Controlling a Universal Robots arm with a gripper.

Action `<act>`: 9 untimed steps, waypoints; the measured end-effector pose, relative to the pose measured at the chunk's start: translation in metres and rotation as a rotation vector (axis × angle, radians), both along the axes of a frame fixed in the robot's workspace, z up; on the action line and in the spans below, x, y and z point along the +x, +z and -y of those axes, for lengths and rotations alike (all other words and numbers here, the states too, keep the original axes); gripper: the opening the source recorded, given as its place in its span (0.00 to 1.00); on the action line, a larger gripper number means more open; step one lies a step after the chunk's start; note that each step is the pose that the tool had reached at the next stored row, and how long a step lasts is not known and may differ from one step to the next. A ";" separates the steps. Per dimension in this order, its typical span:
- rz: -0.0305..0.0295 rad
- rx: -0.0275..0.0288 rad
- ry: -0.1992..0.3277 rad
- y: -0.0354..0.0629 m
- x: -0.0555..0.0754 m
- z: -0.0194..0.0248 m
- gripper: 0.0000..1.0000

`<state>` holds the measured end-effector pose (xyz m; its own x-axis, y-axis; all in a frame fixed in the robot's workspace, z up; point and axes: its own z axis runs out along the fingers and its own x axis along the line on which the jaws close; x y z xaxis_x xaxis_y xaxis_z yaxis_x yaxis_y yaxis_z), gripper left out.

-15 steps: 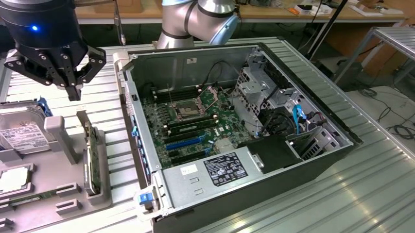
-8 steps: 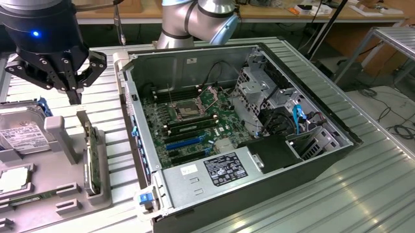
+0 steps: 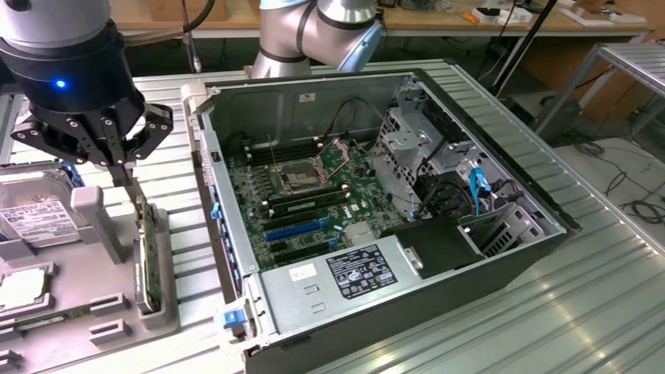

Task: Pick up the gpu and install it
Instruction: 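Pick up the gpu and move the gpu toward the slot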

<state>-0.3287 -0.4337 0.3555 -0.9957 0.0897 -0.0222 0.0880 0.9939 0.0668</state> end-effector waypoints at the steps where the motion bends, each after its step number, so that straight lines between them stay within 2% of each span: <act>1: -0.0001 -0.0001 0.000 -0.0004 0.000 0.0006 0.11; 9: -0.0002 -0.0002 0.000 -0.0032 0.000 0.0051 0.11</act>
<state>-0.3289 -0.4388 0.3523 -0.9957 0.0896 -0.0220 0.0880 0.9939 0.0666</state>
